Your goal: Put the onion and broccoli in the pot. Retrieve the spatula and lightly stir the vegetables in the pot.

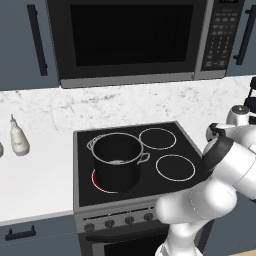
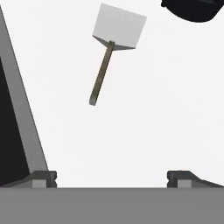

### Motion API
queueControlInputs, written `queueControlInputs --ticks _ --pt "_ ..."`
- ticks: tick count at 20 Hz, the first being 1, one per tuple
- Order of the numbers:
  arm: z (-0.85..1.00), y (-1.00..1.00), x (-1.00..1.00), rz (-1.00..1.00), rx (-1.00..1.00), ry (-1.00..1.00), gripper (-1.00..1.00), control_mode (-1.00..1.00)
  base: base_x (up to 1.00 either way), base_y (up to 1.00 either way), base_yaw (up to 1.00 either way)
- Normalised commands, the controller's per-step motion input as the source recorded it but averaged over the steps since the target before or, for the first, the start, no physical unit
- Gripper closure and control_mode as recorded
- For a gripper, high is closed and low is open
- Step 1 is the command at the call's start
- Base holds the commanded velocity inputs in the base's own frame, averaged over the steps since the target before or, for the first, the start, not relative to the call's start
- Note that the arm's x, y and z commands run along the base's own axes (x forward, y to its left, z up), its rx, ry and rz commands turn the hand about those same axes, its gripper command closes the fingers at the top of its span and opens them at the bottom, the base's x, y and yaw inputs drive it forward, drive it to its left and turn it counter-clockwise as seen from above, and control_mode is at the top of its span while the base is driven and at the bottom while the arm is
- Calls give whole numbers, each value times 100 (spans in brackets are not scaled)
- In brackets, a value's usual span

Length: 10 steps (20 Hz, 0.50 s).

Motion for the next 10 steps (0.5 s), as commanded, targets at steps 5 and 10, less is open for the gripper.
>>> queueControlInputs --ticks 5,10 --pt "-5 0 25 0 0 0 -100 -100 0 0 0" --pt "-6 -4 21 0 0 0 -100 -100 0 0 0"
